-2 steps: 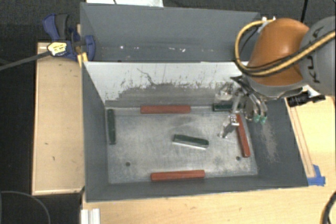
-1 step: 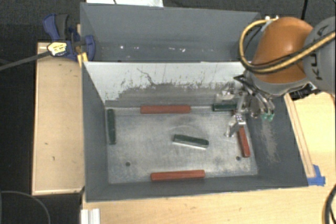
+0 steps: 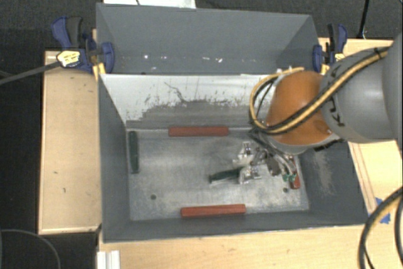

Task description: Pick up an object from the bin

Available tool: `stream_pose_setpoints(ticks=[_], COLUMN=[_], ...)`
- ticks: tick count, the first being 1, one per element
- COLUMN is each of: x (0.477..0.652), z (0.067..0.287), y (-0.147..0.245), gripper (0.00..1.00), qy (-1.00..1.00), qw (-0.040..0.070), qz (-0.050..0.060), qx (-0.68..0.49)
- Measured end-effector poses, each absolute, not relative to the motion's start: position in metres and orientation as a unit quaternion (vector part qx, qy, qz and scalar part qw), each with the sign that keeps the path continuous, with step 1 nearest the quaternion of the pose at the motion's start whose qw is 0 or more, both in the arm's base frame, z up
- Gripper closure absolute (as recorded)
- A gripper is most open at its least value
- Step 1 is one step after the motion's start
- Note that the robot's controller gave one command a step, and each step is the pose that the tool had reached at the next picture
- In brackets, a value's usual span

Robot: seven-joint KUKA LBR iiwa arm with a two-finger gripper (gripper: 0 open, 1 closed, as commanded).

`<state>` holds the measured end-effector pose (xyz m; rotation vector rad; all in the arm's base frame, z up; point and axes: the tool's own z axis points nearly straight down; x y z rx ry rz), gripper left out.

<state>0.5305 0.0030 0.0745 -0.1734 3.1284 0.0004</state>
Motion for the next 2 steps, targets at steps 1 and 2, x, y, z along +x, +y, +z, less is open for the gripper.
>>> stream_pose_setpoints(ticks=[1, 2], x=[0.531, 0.554], z=[0.075, 0.210], y=[0.003, -0.013], gripper=[1.00, 1.00], qy=[0.998, 0.998], qw=[0.004, 0.002], qz=[0.000, 0.000], qx=[-0.056, -0.057])
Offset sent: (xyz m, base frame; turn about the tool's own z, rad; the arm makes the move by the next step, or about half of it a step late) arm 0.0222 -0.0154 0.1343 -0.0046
